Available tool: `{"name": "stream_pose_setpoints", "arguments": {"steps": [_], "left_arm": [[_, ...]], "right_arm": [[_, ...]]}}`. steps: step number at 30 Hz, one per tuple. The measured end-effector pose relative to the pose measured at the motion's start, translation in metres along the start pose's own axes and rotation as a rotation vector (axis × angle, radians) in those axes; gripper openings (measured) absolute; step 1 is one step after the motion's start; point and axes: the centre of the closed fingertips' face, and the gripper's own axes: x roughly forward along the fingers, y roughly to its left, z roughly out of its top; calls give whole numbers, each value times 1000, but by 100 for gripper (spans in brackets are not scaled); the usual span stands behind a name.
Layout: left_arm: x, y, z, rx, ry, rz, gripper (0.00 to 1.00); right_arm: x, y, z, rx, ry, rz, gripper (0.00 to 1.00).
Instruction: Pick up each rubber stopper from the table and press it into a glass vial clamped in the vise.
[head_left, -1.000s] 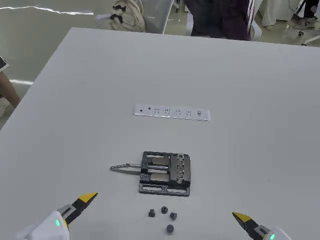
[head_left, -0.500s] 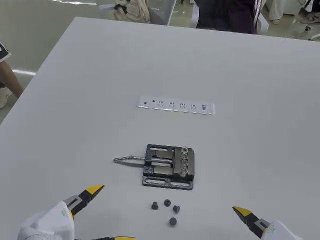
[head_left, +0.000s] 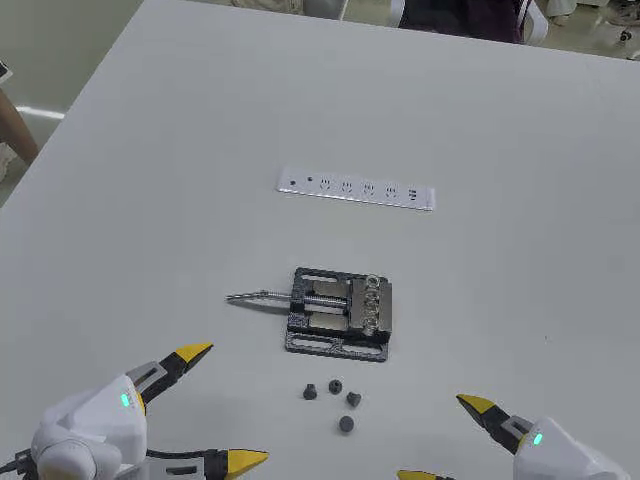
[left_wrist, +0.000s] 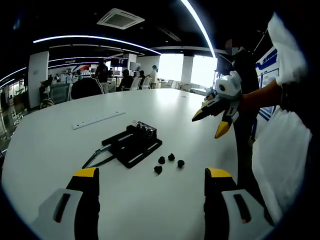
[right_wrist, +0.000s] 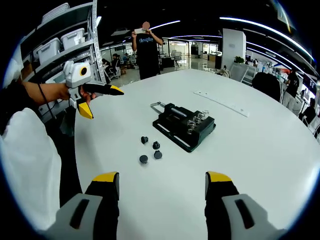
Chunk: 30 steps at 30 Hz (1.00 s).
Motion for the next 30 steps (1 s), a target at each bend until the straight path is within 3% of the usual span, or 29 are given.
{"name": "stream_pose_setpoints", "arguments": {"steps": [15, 22, 30], "left_arm": [[3, 0, 10, 13, -15, -19, 86], [5, -5, 12, 26, -14, -38, 86], [6, -9, 14, 50, -15, -62, 86]], "right_arm": [[13, 8, 11, -109, 56, 78, 53], [19, 16, 12, -189, 92, 118, 49], [24, 20, 10, -226, 121, 147, 46]]}}
